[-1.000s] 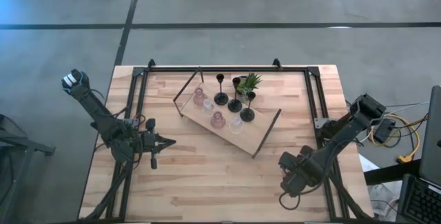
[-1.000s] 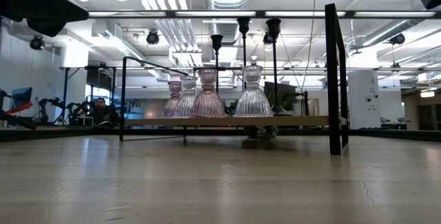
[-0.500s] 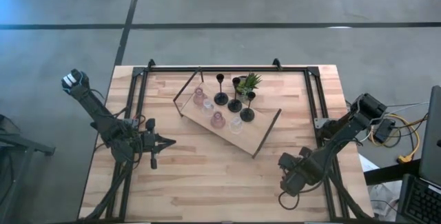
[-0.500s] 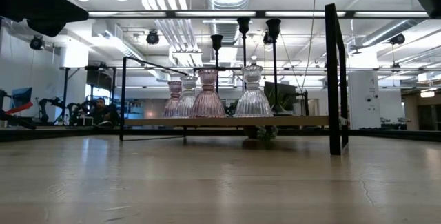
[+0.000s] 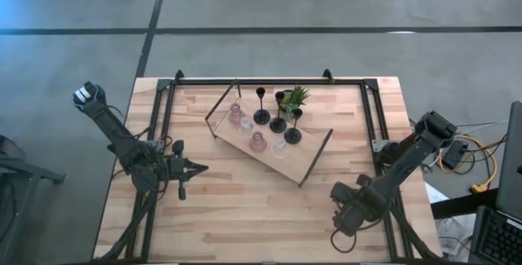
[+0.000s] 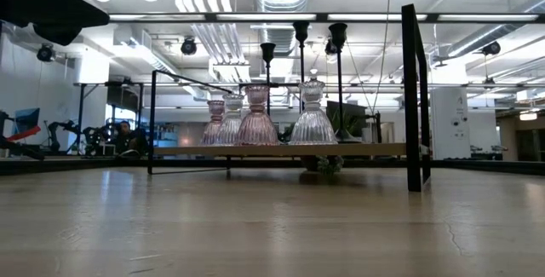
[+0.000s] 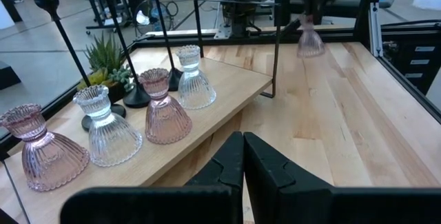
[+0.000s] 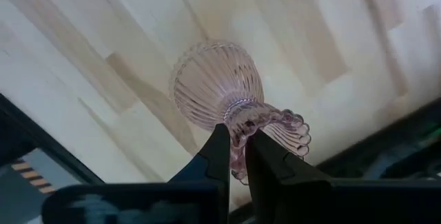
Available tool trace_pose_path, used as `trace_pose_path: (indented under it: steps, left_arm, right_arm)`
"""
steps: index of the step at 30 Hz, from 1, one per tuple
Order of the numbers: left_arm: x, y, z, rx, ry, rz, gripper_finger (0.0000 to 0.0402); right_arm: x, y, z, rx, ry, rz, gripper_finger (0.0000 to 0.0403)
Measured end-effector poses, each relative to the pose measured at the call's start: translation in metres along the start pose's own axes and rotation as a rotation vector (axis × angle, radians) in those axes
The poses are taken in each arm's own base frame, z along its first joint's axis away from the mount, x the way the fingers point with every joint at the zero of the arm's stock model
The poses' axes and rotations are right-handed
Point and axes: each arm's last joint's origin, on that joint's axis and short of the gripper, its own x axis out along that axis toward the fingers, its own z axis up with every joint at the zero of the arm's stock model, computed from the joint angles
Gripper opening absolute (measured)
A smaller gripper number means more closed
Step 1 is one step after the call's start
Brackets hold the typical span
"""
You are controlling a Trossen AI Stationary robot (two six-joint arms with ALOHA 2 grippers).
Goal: Pick & Place candle stick holders
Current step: Put the pink glass candle holder on the shelf
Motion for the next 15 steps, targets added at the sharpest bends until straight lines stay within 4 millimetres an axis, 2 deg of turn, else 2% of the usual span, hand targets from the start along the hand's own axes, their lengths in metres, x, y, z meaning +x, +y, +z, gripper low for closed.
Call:
trace_pose_path:
  steps: [6,10,15]
  left_arm:
    - [0.0,0.0,0.0,0.0,0.0,0.0,0.0014]
    - [0.0,0.0,0.0,0.001,0.0,0.0,0.0014]
    - [0.0,0.0,0.0,0.001,0.0,0.0,0.0014]
  right_arm:
    - [-0.036,0.001,0.0,-0.014,-0.057,-0.012,0.0016]
    - [-0.067,-0.003,0.003,-0.029,-0.082,-0.016,0.0016]
    - [-0.102,-0.009,0.01,-0.073,-0.206,0.02,0.0016]
